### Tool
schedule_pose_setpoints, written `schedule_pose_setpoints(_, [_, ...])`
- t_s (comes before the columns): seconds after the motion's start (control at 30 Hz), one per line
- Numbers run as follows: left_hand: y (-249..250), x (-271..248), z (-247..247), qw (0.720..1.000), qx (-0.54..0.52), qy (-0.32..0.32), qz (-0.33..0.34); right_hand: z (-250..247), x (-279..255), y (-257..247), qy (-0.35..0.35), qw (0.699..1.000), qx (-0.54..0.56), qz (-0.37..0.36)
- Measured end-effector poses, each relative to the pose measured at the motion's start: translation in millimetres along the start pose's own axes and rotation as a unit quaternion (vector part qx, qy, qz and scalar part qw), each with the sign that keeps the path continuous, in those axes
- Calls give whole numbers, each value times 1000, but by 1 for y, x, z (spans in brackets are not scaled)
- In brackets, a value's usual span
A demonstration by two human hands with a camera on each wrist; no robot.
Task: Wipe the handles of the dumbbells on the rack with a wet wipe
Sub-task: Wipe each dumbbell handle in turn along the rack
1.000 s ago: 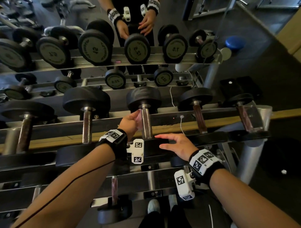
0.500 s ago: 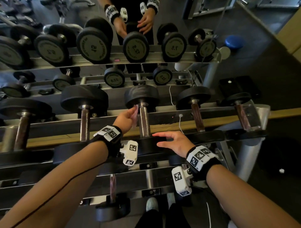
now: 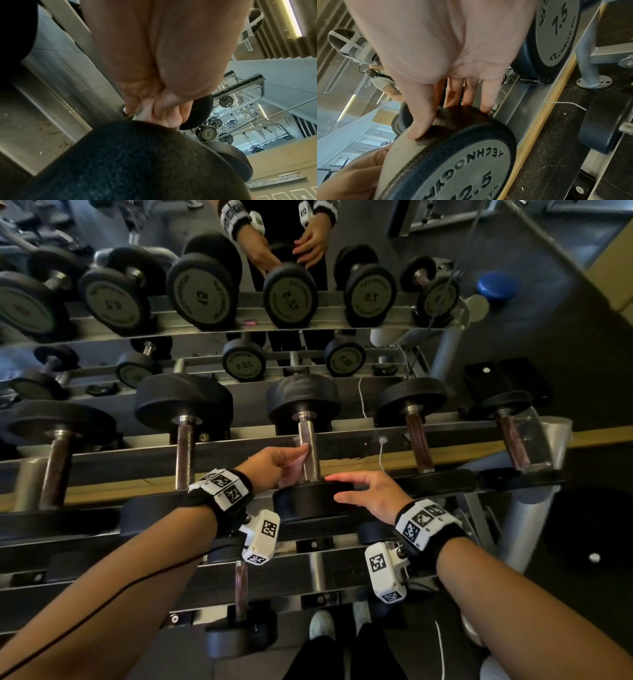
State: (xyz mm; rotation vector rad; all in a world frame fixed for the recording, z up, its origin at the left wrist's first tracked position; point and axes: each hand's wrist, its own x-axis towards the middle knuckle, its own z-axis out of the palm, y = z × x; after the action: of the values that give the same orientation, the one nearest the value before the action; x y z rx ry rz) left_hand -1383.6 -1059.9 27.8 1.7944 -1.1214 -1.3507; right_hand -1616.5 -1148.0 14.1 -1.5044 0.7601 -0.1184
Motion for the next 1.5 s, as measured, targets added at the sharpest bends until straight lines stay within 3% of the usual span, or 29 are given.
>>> schedule_pose_setpoints(0.13, [2,-11,-1,999,16,-12,-29,1,-1,-3,-1,1000,-4,6])
schedule_pose_setpoints(0.3, [3,-25,2,998,-56,8,-37,2,-3,-10,-3,1000,-11,-1])
schedule_pose_setpoints(0.5, [15,-32,19,985,-140,94,-27,-17,-7,-22,-37,996,-81,-15])
schedule_pose_setpoints(0.6, [37,-26,35,975,-174,137,-8,-47,-15,-32,-10,994,-100,-31])
schedule_pose_setpoints(0.77, [91,1,85,976,-180,121,20,-114,-34,-28,62,991,-118,-28])
schedule_pose_setpoints(0.97, [116,54,157,976,-115,183,16,-181,-62,22,124,978,-169,-21])
schedule_pose_setpoints(1.17, [98,97,190,972,-93,217,-22,-195,-69,62,106,988,-113,11])
schedule_pose_setpoints(1.37, [99,127,187,976,-46,214,-5,-201,-63,74,99,992,-81,7])
schedule_pose_setpoints(1.5, [103,144,180,974,-94,204,-5,-202,-63,78,98,993,-59,15])
